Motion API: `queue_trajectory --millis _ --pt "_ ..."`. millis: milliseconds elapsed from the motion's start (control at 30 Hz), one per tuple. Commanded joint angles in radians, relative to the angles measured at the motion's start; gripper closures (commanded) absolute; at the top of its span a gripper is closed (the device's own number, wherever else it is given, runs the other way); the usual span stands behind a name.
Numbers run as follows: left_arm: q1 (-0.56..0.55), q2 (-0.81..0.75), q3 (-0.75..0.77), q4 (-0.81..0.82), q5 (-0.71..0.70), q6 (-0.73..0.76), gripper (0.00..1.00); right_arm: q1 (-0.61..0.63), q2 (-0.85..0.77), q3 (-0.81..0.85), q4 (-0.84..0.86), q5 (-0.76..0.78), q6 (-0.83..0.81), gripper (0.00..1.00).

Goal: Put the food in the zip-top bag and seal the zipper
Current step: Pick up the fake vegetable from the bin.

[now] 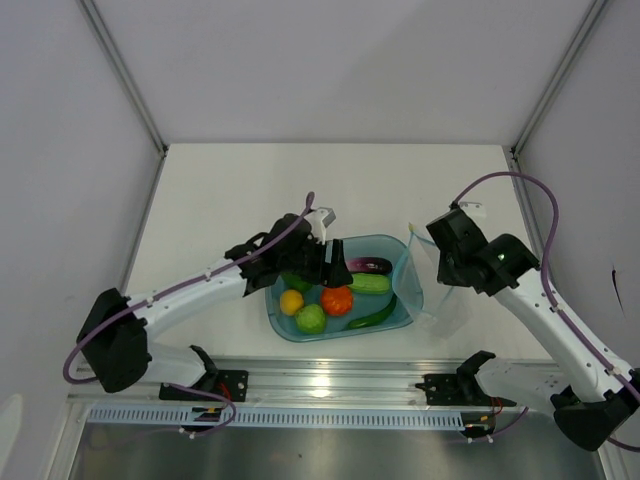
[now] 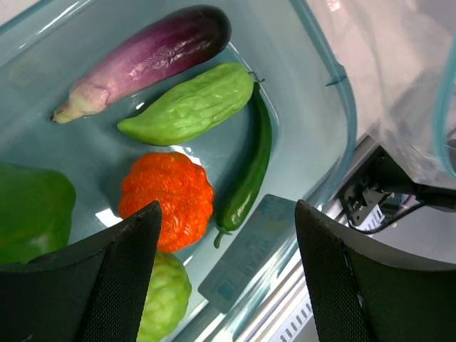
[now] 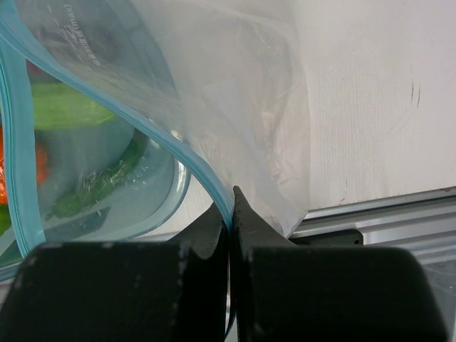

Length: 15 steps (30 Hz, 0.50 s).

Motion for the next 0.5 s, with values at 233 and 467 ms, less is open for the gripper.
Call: queue_trajectory --millis 233,467 --pt "0.001 0.189 0.099 -0.028 -0.069 -0.114 0.27 -0.016 -0.028 0.002 0.010 0.025 -0.062 1.00" --pt "0.001 0.248 0.103 -0.052 -0.120 -0.127 0.27 -0.020 -0.043 0.000 0.005 0.014 -0.067 1.00"
